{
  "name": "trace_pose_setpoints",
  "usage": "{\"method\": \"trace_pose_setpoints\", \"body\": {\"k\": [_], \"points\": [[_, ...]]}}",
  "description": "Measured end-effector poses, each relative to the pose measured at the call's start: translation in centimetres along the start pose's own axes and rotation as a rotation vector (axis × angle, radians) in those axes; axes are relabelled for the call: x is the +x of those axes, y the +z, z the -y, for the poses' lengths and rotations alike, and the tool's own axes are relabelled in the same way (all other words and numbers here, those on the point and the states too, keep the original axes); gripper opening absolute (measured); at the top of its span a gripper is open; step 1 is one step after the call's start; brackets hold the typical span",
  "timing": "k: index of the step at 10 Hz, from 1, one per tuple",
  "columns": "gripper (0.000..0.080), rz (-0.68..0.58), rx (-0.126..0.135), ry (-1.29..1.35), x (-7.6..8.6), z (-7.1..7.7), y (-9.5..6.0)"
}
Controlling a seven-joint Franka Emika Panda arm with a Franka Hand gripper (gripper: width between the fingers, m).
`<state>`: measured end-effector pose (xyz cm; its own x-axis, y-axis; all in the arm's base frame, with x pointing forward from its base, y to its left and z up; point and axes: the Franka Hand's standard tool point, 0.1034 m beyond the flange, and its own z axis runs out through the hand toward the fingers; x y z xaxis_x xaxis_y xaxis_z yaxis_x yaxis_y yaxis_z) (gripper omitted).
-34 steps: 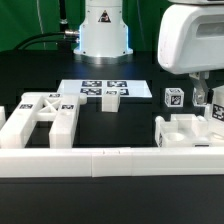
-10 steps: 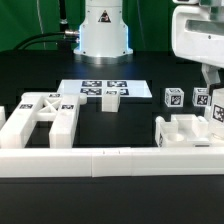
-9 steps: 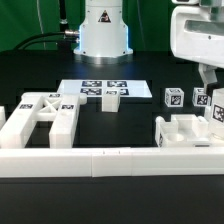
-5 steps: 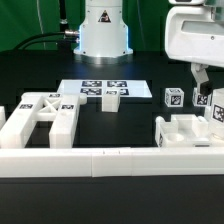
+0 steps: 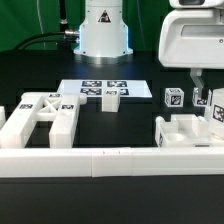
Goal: Assemble chair
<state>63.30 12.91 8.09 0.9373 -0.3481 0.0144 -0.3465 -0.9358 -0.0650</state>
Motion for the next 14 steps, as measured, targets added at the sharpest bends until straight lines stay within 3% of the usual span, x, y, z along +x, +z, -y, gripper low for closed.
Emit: {"method": "trace_pose_setpoints", "body": {"k": [6, 9, 11, 14], "points": [[0.0649, -0.006, -0.007, -0.591, 0.43, -0.40, -0.12], [0.0620, -0.007, -0.012, -0.638, 0.70, -0.79, -0.16], [0.0331, -0.007, -0.012, -0.638, 0.70, -0.81, -0.15], [0.0284, -0.007, -0.011, -0.599, 0.70, -0.80, -0.15]]}}
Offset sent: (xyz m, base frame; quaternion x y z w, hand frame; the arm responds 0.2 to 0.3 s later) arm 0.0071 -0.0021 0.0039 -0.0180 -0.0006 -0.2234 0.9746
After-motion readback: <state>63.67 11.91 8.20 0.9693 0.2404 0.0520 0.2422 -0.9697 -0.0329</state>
